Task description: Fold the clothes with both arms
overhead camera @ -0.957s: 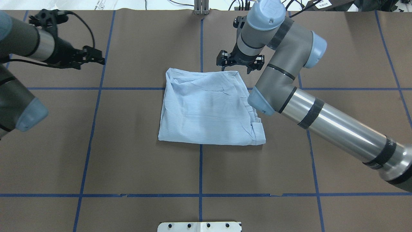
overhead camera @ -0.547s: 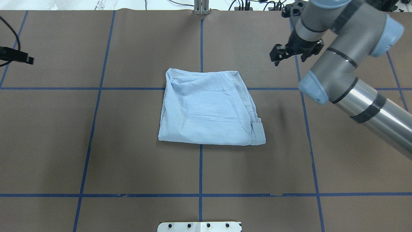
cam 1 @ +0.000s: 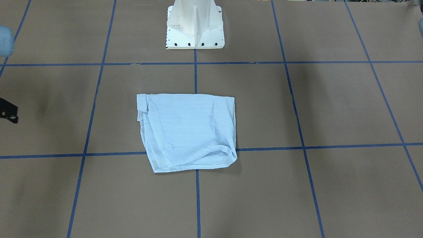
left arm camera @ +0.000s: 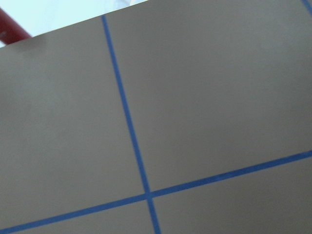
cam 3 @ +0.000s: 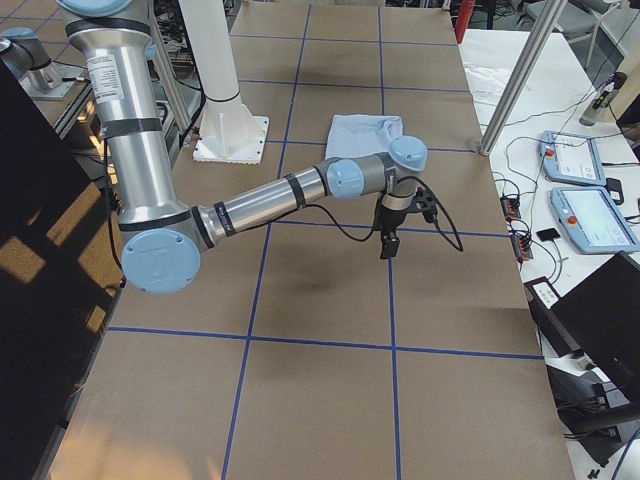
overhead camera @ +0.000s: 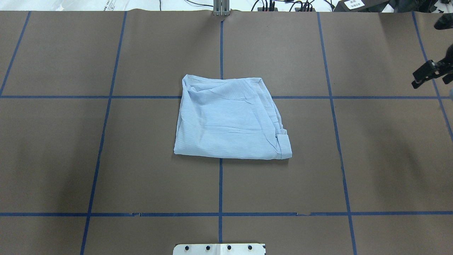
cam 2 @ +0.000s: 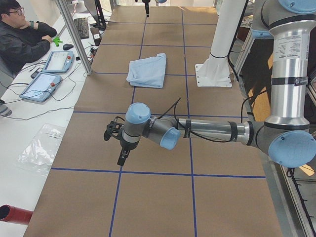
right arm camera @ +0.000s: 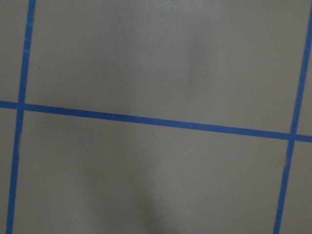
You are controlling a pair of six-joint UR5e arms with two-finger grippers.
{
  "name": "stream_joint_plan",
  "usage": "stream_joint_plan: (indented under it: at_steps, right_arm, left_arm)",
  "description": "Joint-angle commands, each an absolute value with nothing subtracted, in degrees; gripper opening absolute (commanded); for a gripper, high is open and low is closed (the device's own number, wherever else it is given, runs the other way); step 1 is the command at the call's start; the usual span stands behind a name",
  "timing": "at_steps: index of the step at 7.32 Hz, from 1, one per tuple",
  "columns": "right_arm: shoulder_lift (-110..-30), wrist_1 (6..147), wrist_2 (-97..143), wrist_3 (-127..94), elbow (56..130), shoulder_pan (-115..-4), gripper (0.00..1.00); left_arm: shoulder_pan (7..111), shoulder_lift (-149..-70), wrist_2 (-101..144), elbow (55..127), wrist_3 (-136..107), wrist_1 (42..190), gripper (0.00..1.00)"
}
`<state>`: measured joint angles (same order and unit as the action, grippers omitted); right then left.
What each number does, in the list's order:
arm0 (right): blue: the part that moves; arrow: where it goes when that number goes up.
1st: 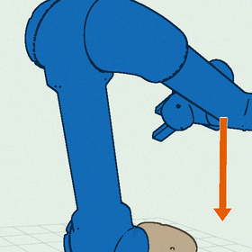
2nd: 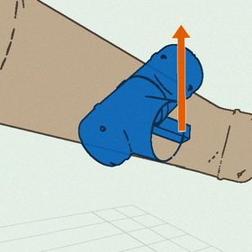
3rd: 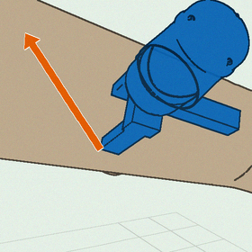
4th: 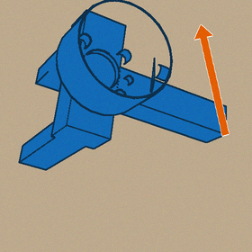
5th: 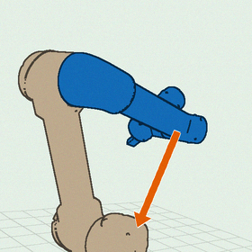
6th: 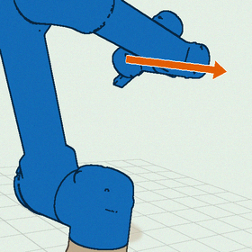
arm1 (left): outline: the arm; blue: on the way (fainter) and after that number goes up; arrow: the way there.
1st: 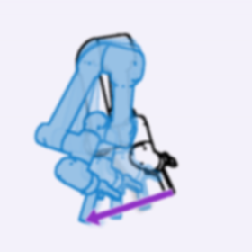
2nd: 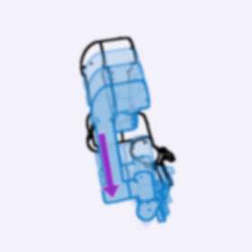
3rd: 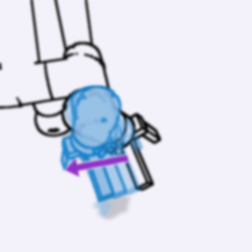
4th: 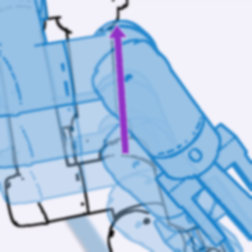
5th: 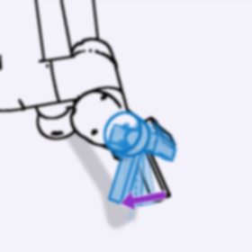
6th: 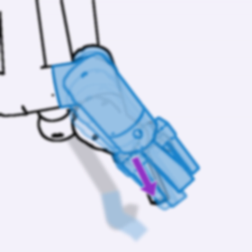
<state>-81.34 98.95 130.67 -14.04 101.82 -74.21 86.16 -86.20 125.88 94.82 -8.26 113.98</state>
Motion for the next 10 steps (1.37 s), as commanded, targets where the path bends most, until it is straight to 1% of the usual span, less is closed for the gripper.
stream_joint_plan:
  at_steps: [1, 2, 4, 7, 10]
  right_arm:
    - [-85.32, 95.13, 132.19, -13.18, 102.39, -81.97, 1.00]
    - [-86.82, 92.92, 132.19, -13.44, 99.87, -81.83, 1.00]
    - [-87.54, 92.72, 133.06, -13.62, 99.58, -81.91, 1.00]
    - [-87.80, 92.72, 133.33, -13.27, 99.06, -81.91, 1.00]
    - [-89.29, 92.90, 135.26, -13.10, 98.62, -82.70, 1.00]
  left_arm:
    - [86.84, -84.13, 125.51, 93.70, -7.56, 114.52, 1.00]
    - [86.84, -84.89, 125.51, 92.56, -8.25, 114.35, 1.00]
    - [87.01, -85.25, 125.86, 92.90, -8.17, 109.46, 1.00]
    - [87.01, -85.17, 127.43, 99.03, -7.56, 95.40, 1.00]
    - [87.71, -83.14, 135.35, 99.05, -0.28, 92.04, 1.00]
